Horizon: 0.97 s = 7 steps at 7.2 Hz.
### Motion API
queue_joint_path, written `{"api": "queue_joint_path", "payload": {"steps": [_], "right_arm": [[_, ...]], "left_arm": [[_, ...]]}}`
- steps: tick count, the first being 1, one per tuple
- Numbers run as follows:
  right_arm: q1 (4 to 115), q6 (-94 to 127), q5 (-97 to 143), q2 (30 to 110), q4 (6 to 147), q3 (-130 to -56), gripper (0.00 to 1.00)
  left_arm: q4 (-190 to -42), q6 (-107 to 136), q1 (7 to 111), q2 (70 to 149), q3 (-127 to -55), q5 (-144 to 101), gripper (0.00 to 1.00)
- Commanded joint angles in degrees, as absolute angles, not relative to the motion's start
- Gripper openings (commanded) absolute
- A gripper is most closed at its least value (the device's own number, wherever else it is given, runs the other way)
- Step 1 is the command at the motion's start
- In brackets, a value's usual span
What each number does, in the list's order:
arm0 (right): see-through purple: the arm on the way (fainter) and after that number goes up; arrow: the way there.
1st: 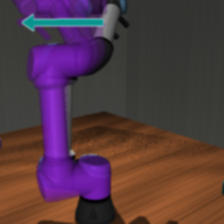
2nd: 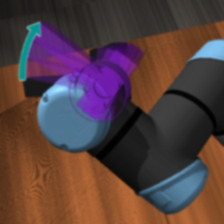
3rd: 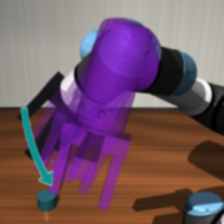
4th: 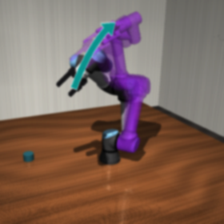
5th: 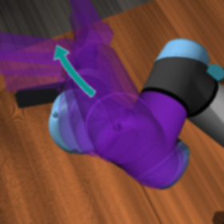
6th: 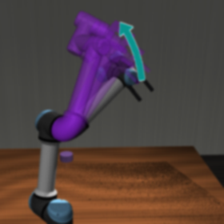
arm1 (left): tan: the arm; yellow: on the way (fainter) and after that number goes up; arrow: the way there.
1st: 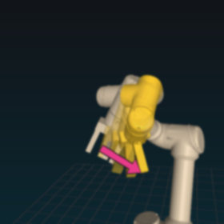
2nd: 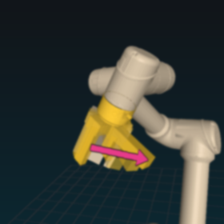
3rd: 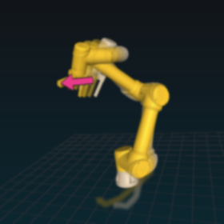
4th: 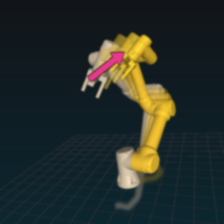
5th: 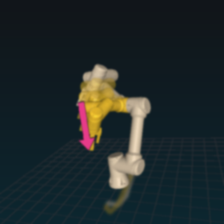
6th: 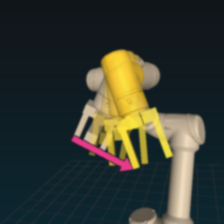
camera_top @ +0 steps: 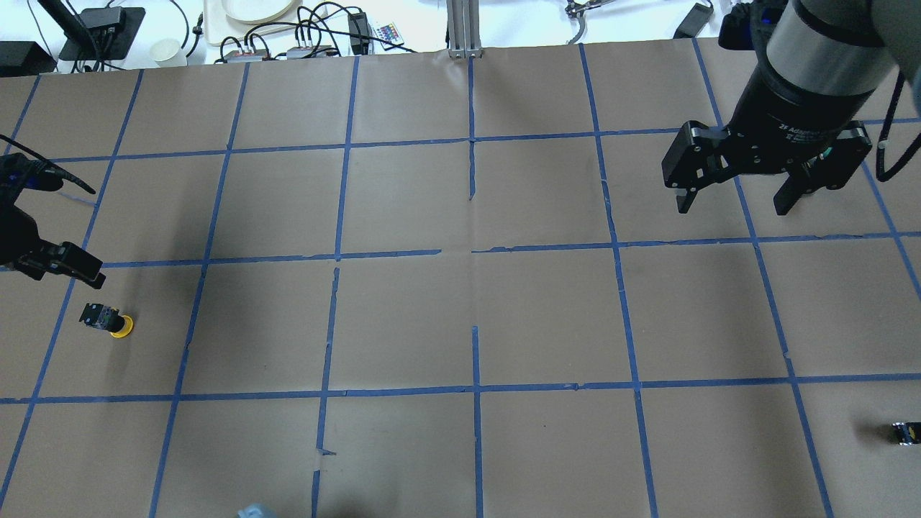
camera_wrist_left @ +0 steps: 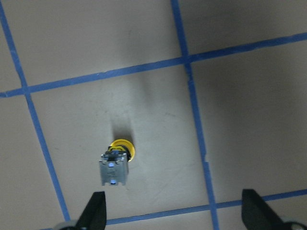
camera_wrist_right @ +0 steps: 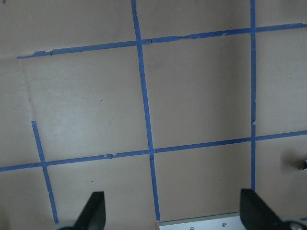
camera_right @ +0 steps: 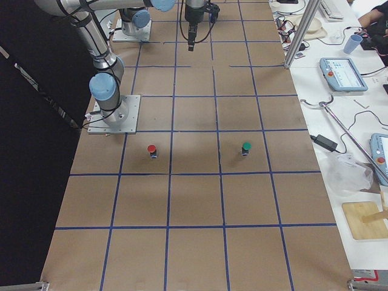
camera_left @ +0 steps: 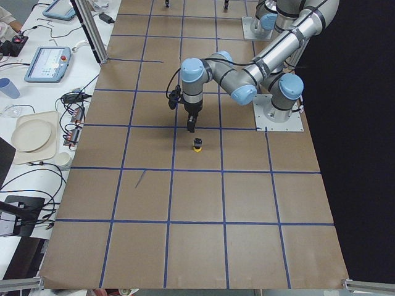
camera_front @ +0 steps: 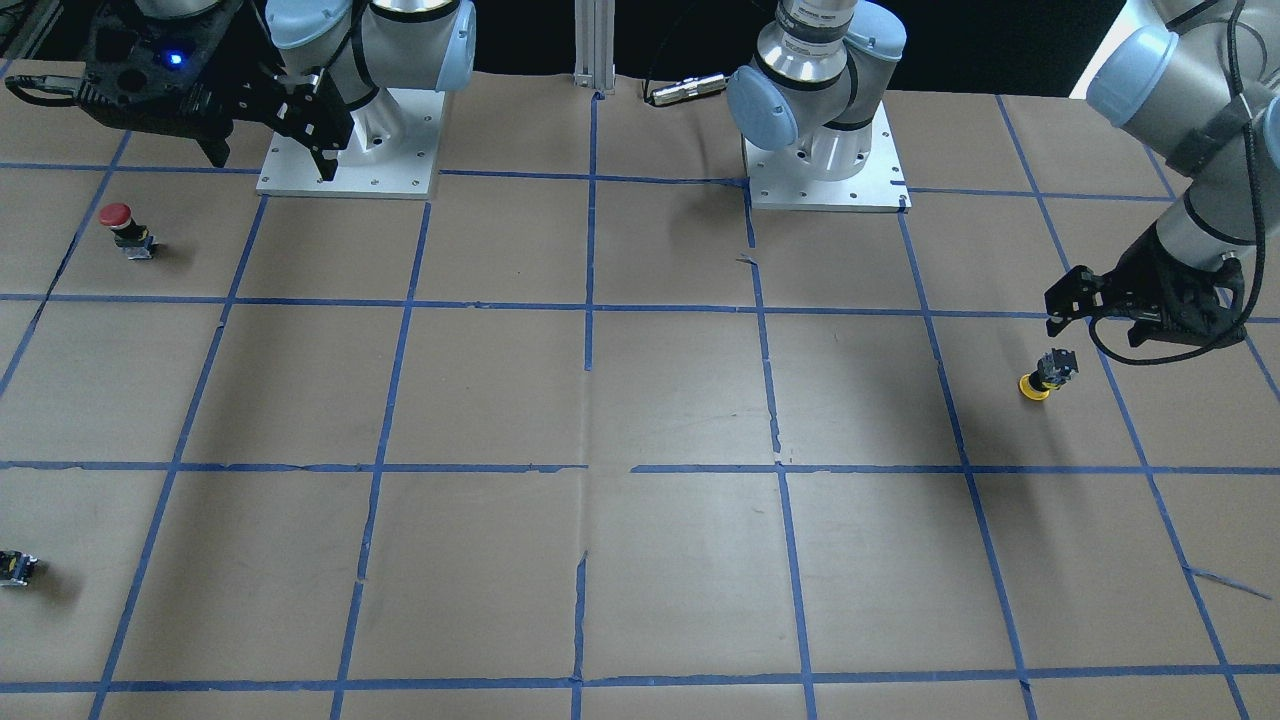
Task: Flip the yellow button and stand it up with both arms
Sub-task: 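Close the left gripper on the yellow button's black base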
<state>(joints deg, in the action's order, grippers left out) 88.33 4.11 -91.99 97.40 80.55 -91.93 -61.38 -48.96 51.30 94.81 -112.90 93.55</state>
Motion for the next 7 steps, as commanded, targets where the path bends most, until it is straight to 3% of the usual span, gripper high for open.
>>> {"api": "queue_joint_path", "payload": {"steps": [1, 7], "right_arm": [[88.33, 4.74, -91.93, 97.38, 80.16, -91.93, 1.00], [88.24, 5.01, -91.06, 97.21, 80.42, -91.93, 1.00]], "left_arm": [[-56.17, -56.23, 46.94, 100.61, -114.69, 90.90, 1.00], [-55.20, -55.72, 48.17, 100.81, -117.51, 90.88, 0.95]]}}
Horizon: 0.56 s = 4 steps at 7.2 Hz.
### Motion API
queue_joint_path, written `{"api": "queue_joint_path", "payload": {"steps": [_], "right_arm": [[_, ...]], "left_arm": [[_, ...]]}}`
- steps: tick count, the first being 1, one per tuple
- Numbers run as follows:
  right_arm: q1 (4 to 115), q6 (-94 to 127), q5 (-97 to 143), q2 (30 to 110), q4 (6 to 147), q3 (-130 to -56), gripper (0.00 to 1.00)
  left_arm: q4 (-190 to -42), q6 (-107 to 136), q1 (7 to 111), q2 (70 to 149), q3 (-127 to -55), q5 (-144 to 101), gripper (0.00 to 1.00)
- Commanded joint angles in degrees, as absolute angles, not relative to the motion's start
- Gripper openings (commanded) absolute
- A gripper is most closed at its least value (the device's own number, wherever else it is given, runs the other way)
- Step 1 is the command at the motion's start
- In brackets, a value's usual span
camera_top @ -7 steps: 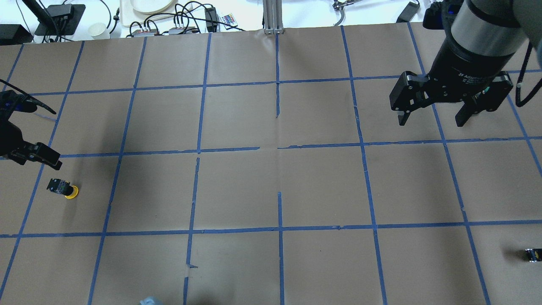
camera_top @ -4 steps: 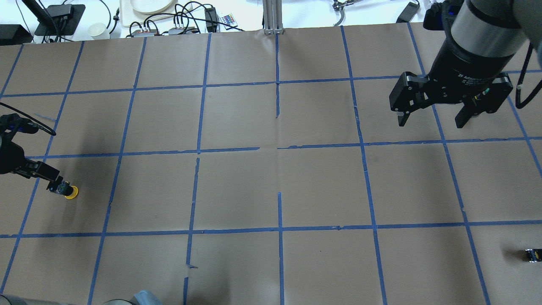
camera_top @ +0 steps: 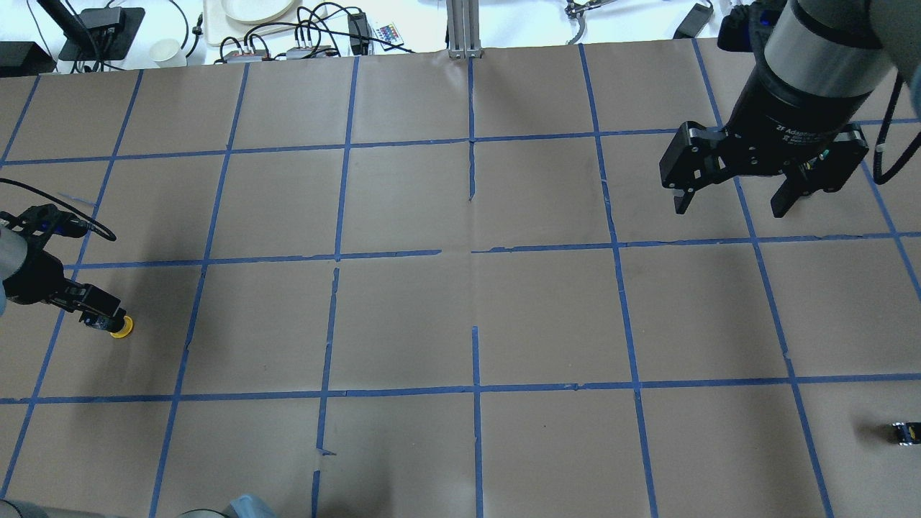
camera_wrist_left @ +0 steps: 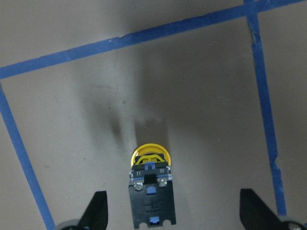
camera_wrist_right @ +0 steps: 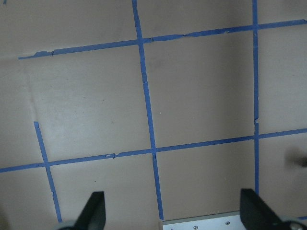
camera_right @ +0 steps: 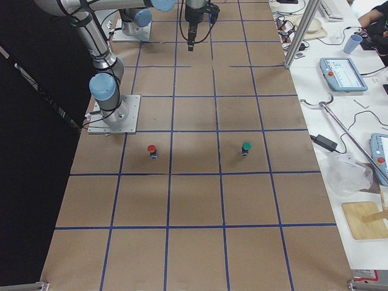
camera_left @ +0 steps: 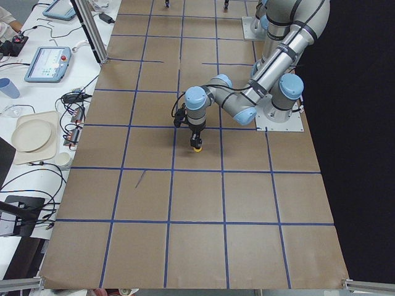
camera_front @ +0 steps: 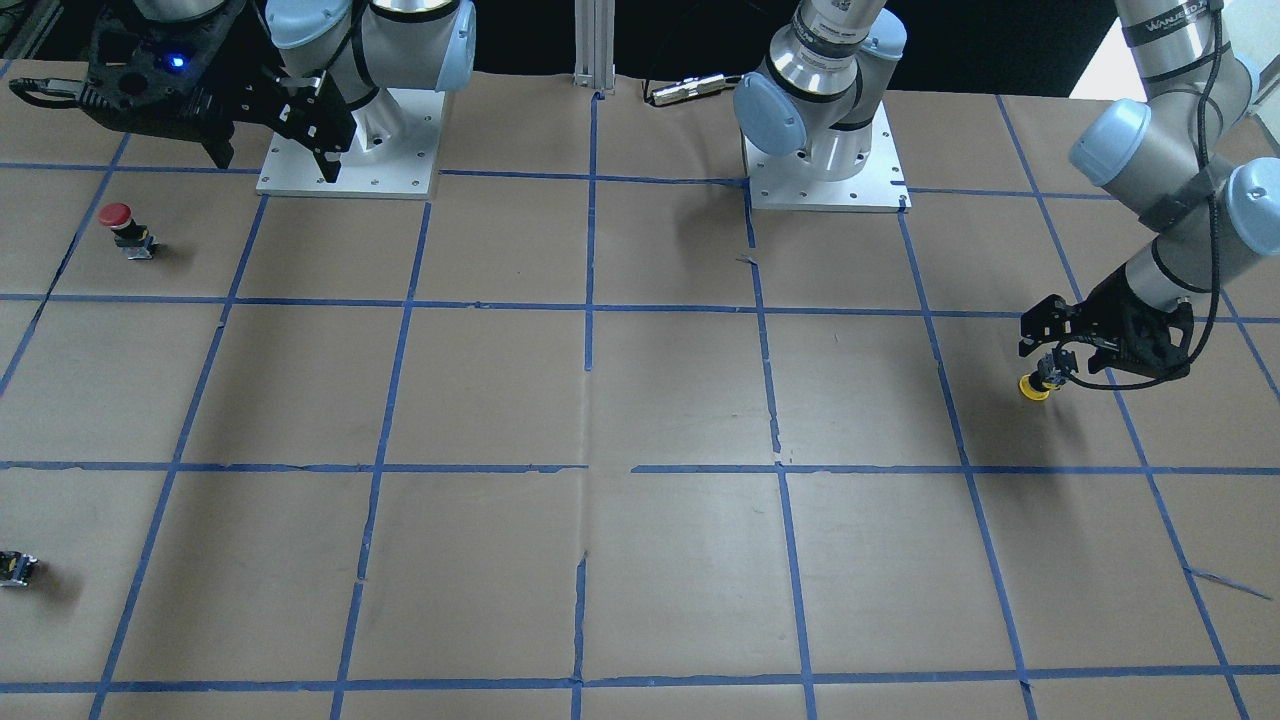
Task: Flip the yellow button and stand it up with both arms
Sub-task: 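Close the left gripper on the yellow button's black base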
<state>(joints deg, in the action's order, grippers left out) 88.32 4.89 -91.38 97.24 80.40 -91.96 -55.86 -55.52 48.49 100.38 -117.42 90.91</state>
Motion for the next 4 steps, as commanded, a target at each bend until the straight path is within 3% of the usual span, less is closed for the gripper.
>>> {"api": "queue_joint_path", "payload": {"steps": [1, 2, 3, 4], "right_arm": [[88.33, 4.92, -90.97, 97.29, 80.42, -91.93, 1.00], [88.33, 4.92, -91.05, 97.47, 80.42, -91.93, 1.00], [88.33, 5.01, -91.05, 97.30, 80.42, -91.93, 1.00], [88.33, 5.10, -90.97, 97.21, 80.68, -91.93, 1.00]], "left_arm": [[-52.76, -56.51, 48.08, 101.51, -117.94, 90.88, 0.90], [-50.73, -56.51, 48.08, 101.60, -118.21, 91.05, 0.89], [-50.10, -56.51, 47.99, 101.69, -118.91, 91.14, 0.73], [-50.01, -56.51, 48.08, 101.69, -119.35, 91.06, 0.65]]}}
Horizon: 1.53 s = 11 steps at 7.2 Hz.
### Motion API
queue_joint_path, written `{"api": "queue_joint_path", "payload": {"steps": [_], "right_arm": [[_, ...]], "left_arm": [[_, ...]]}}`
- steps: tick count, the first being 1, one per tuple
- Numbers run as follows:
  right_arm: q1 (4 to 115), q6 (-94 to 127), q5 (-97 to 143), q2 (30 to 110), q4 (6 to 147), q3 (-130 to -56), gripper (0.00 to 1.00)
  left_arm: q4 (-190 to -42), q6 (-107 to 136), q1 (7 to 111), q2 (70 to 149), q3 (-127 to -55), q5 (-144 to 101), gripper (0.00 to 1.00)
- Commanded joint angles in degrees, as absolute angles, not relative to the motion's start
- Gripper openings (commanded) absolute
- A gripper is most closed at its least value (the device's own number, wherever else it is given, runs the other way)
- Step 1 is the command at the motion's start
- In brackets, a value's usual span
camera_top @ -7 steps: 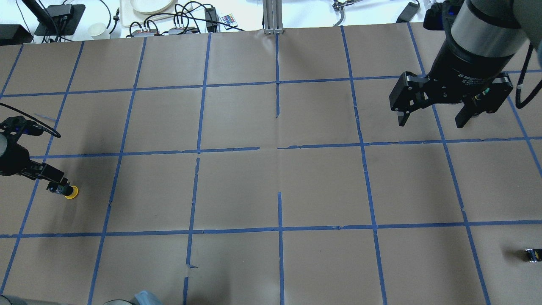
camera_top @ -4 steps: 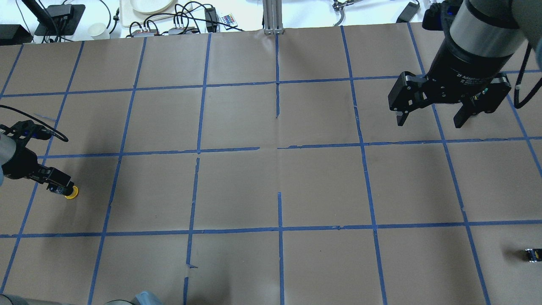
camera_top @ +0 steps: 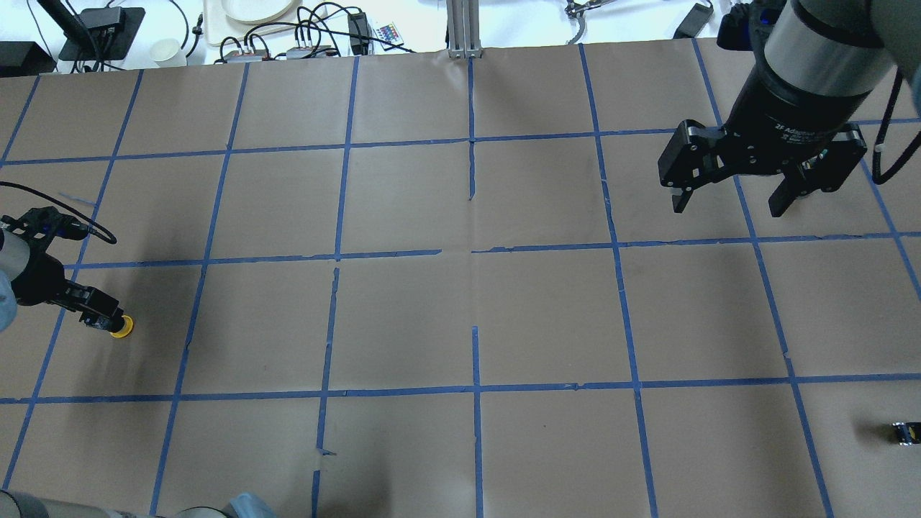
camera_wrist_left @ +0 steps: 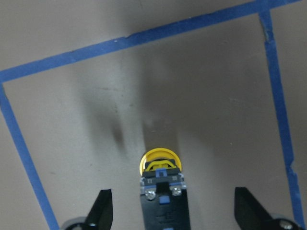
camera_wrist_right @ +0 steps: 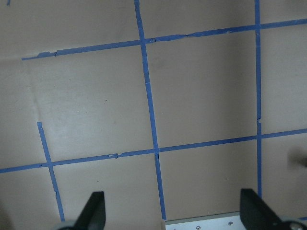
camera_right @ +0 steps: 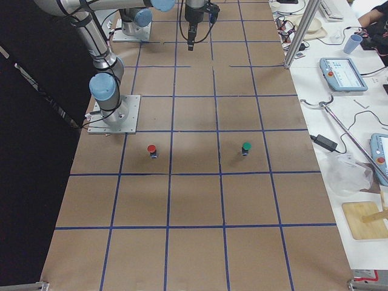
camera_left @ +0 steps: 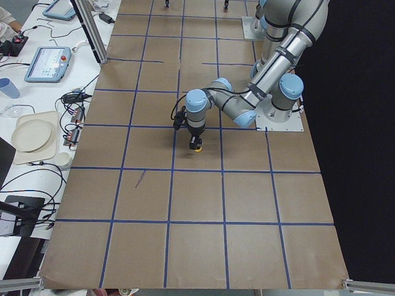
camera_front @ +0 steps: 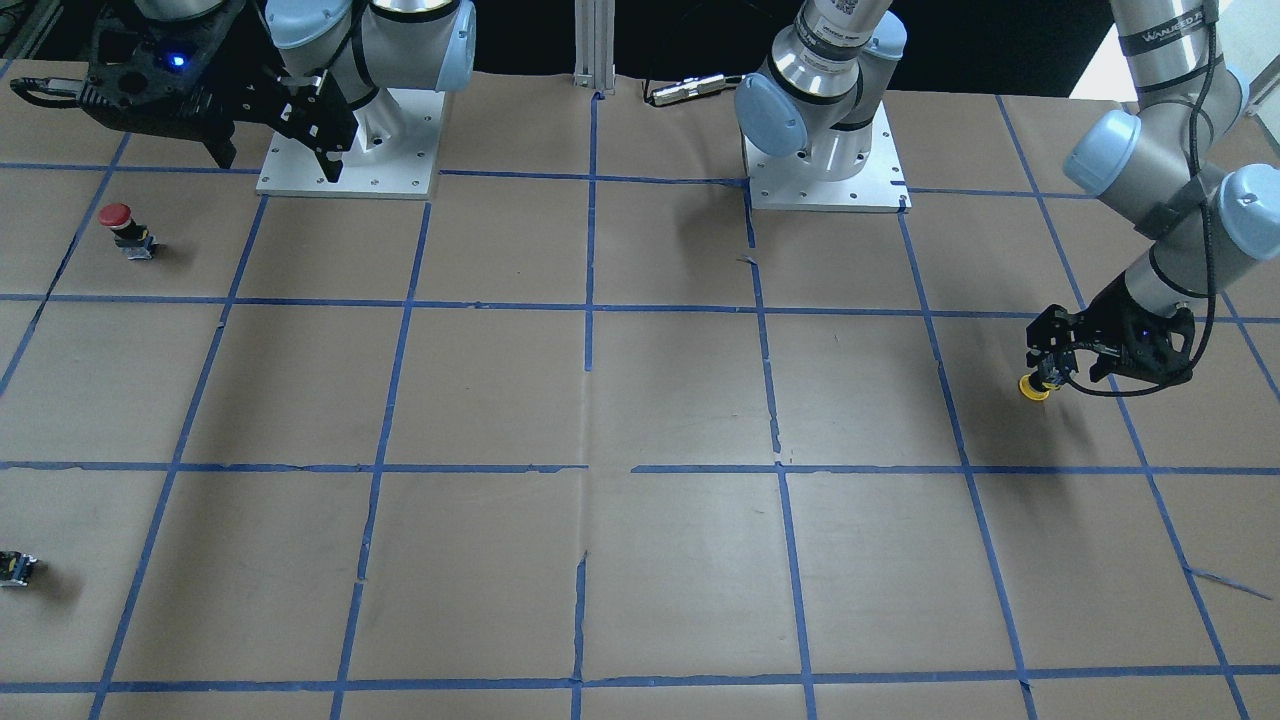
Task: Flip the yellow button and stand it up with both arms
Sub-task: 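Lift the yellow button with the left gripper while the right gripper approaches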
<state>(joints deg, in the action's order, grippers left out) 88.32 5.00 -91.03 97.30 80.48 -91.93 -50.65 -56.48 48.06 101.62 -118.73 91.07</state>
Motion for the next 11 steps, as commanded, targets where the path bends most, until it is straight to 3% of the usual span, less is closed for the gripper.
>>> {"api": "queue_joint_path", "payload": {"steps": [1, 2, 3, 4, 7, 11], "right_arm": [[88.33, 4.05, -90.88, 97.38, 80.86, -91.93, 1.00], [88.24, 3.61, -90.88, 97.56, 80.60, -91.85, 1.00], [88.16, 3.60, -91.14, 97.47, 80.25, -91.85, 1.00], [88.24, 3.95, -90.97, 97.30, 80.33, -91.93, 1.00], [87.89, 6.57, -91.05, 97.21, 80.33, -91.93, 1.00], [87.45, 28.16, -78.62, 96.77, 79.81, -91.32, 1.00]], "left_arm": [[-49.92, -56.25, 48.16, 101.52, -119.53, 90.97, 0.52], [-50.36, -56.42, 48.34, 100.73, -119.88, 91.31, 0.34], [-50.71, -56.43, 48.17, 100.81, -120.06, 91.41, 0.24], [-50.97, -56.43, 48.08, 100.64, -120.06, 91.41, 0.20], [-57.98, -54.42, 50.17, 94.33, -119.27, 90.62, 0.19], [-84.05, -30.48, 65.26, 79.13, -118.30, 68.97, 0.19]]}}
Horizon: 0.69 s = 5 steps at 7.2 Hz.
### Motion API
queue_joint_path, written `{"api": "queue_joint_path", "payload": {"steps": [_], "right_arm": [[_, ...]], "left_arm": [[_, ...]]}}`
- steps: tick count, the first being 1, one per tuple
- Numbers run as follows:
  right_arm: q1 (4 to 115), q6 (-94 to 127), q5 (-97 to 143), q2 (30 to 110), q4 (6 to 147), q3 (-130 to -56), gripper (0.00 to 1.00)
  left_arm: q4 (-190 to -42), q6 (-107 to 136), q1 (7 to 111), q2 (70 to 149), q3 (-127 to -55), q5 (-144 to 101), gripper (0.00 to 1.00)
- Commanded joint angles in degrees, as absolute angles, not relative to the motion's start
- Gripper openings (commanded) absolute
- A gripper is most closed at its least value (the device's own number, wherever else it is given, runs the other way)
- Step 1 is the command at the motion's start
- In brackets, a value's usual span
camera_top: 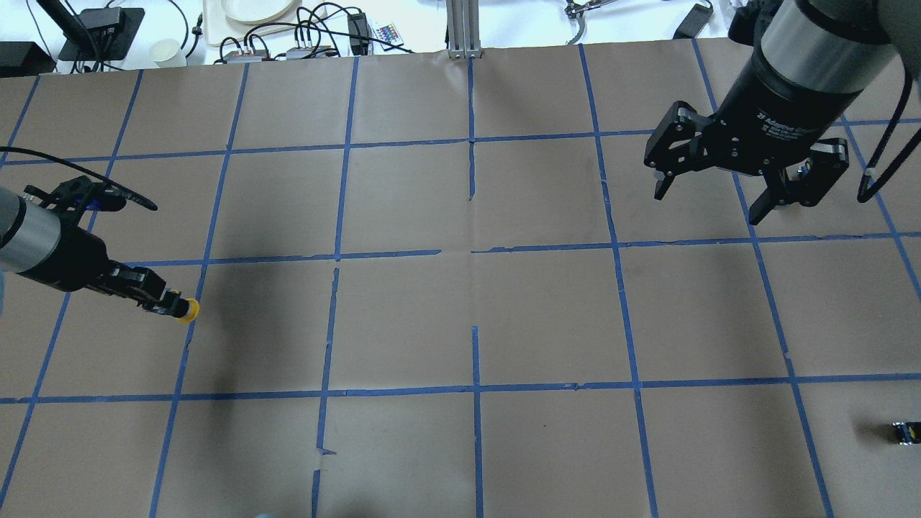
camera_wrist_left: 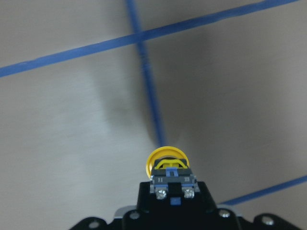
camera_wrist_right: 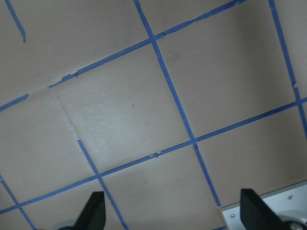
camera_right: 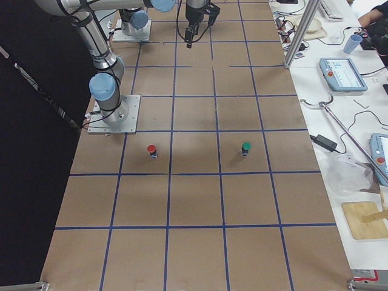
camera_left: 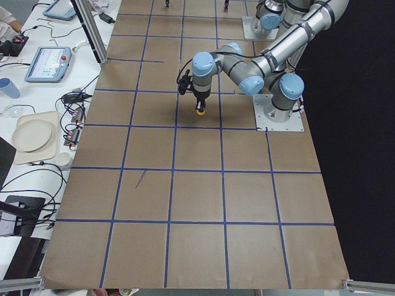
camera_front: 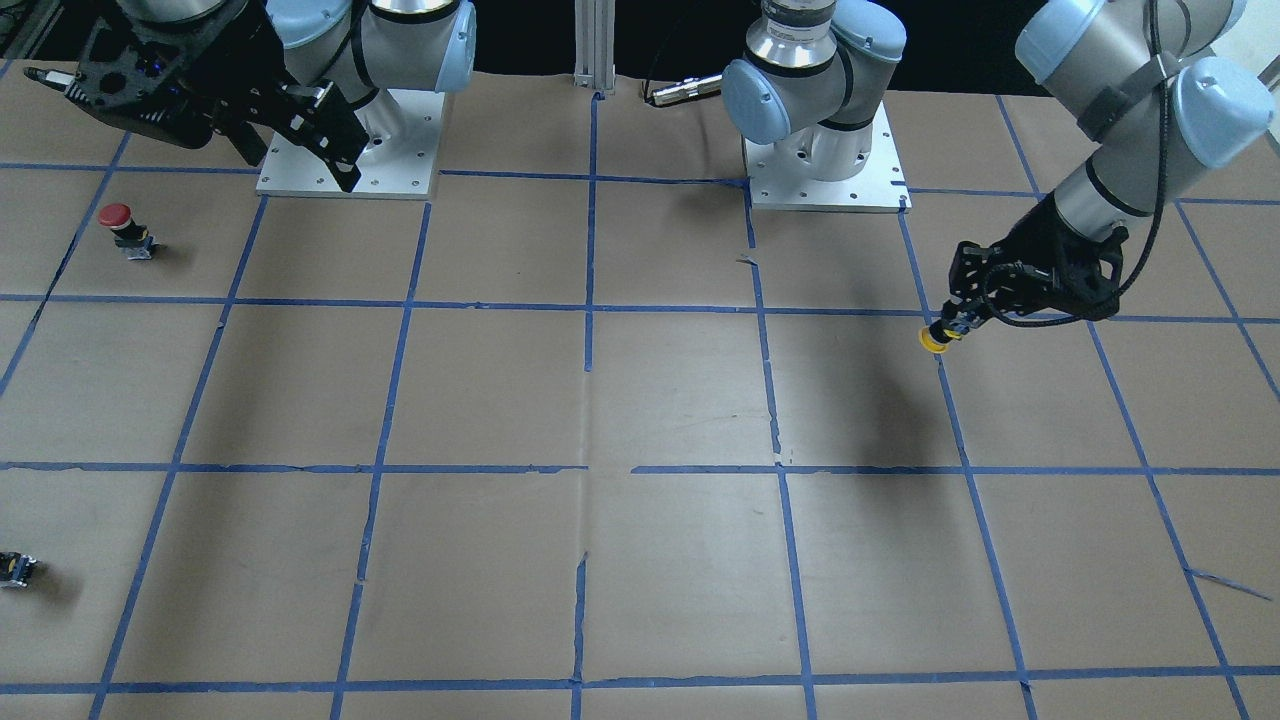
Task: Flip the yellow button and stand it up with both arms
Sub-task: 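Lift the yellow button with the left gripper while the right gripper approaches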
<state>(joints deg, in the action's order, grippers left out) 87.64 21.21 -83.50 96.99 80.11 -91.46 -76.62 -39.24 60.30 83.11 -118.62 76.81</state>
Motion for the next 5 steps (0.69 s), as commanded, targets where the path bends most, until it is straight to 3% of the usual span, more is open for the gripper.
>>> {"api": "queue_joint_path", "payload": {"steps": [1, 5], "right_arm": [[85.19, 34.39, -70.74, 96.77, 78.33, -91.32, 1.00], [75.41, 37.44, -52.05, 96.86, 65.31, -92.80, 1.00]], "left_arm": [[-86.72, -21.62, 68.78, 78.49, -117.26, 59.94, 0.19], [-81.15, 5.47, 83.11, 79.54, -115.31, 25.72, 0.18]]}}
